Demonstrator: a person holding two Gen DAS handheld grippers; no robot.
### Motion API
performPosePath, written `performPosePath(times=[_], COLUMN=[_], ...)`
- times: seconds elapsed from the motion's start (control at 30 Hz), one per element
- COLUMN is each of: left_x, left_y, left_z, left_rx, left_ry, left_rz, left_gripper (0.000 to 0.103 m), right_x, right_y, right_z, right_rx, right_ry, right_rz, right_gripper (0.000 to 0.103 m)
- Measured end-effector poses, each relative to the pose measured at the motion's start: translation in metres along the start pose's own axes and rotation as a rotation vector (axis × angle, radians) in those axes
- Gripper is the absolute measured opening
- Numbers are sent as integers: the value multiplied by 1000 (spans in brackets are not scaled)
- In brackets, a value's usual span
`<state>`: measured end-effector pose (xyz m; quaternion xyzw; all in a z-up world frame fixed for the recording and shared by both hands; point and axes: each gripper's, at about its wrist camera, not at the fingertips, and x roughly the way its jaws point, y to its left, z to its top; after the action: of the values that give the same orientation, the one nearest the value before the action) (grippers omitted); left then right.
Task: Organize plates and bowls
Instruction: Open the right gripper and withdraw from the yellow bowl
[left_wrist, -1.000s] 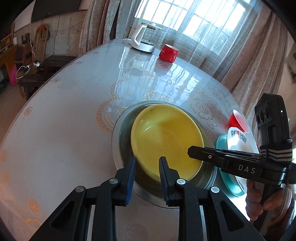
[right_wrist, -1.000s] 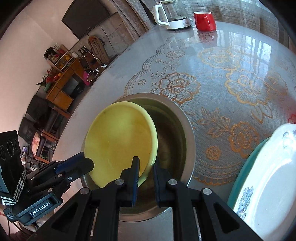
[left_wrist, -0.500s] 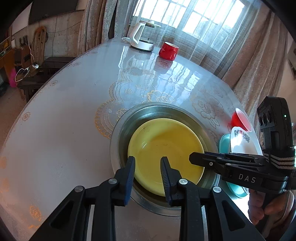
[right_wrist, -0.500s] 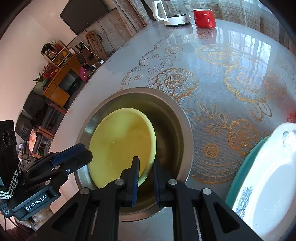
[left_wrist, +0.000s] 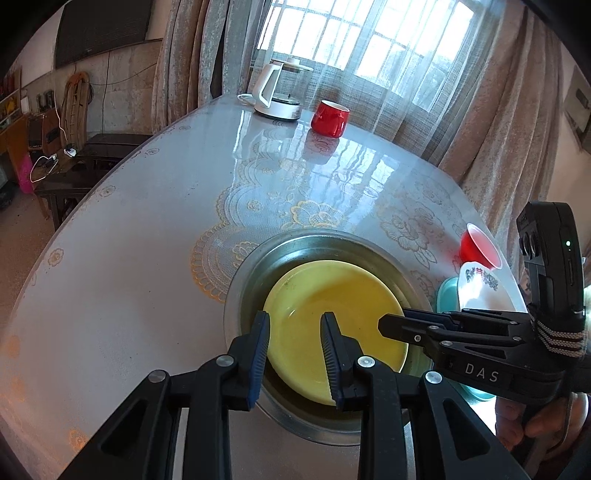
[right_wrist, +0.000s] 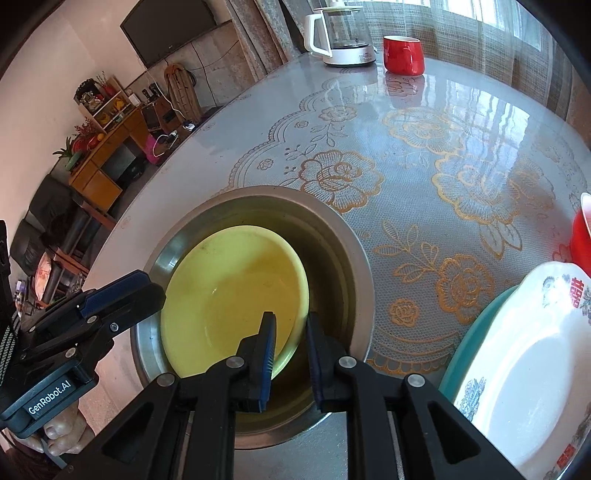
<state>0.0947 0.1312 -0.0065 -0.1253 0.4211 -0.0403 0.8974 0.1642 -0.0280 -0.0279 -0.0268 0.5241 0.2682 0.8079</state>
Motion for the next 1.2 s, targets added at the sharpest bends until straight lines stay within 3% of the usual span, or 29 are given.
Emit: performPosePath(times=[0.2, 0.3, 0.47, 0.77, 1.2], left_x=[0, -1, -3, -6, -3], left_y=[-2, -4, -4, -16, -50], left_z=[1, 2, 2, 4, 6], left_rx=[7, 13, 13, 24, 119], left_ry=[-14, -22, -29, -54, -83], left_rz=[9, 16, 15, 39, 83], left_gripper=[30, 30, 31, 34, 36], right_x=[-4, -6, -7, -26, -49], right_y=[10, 15, 12, 1, -31], right_z=[-4, -7, -8, -10, -19], right_rx=[-45, -83, -79, -16, 91], right_ry=[-37, -73, -86, -187, -256], right_rz=[-55, -135, -126, -79, -87], right_gripper=[24, 28, 28, 29, 30])
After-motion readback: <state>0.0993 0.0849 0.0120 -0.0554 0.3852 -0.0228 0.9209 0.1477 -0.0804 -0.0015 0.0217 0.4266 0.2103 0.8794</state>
